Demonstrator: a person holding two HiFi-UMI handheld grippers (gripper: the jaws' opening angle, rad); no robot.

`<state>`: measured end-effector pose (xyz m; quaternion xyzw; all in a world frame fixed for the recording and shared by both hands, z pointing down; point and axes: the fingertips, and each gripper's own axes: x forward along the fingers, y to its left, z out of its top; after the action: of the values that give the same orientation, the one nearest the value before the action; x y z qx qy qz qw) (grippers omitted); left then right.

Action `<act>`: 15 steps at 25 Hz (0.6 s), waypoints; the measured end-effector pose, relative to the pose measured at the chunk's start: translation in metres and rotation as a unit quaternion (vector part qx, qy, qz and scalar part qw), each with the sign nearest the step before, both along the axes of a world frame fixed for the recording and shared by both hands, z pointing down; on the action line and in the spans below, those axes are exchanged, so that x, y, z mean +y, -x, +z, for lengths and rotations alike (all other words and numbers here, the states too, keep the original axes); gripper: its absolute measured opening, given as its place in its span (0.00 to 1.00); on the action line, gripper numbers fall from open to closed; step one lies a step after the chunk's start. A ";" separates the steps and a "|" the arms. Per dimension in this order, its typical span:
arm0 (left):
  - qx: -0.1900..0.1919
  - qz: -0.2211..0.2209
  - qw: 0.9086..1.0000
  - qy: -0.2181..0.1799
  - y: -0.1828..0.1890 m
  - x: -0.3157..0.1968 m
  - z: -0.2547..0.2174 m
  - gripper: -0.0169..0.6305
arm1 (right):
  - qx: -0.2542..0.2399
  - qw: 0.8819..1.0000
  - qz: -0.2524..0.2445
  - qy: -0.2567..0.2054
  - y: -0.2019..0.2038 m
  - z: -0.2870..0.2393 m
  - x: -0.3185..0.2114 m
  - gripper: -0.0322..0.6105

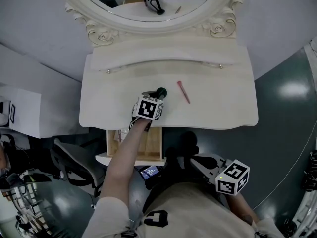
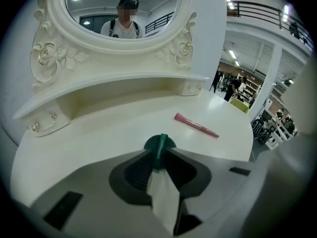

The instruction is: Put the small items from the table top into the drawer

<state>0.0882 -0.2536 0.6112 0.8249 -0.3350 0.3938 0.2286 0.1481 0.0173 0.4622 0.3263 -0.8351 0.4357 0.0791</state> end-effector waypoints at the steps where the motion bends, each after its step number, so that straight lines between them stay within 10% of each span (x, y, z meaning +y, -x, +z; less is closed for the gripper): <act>1: -0.001 0.001 1.000 -0.001 0.000 0.000 0.000 0.22 | 0.000 1.000 0.001 0.000 0.000 0.000 0.000 0.10; 15: -0.021 0.013 0.999 -0.022 0.001 -0.003 -0.003 0.11 | 0.002 1.000 -0.001 -0.002 -0.001 0.001 -0.002 0.10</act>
<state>0.0867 -0.2566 0.6084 0.8254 -0.3381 0.4066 0.1979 0.1489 0.0157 0.4633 0.3265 -0.8362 0.4331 0.0810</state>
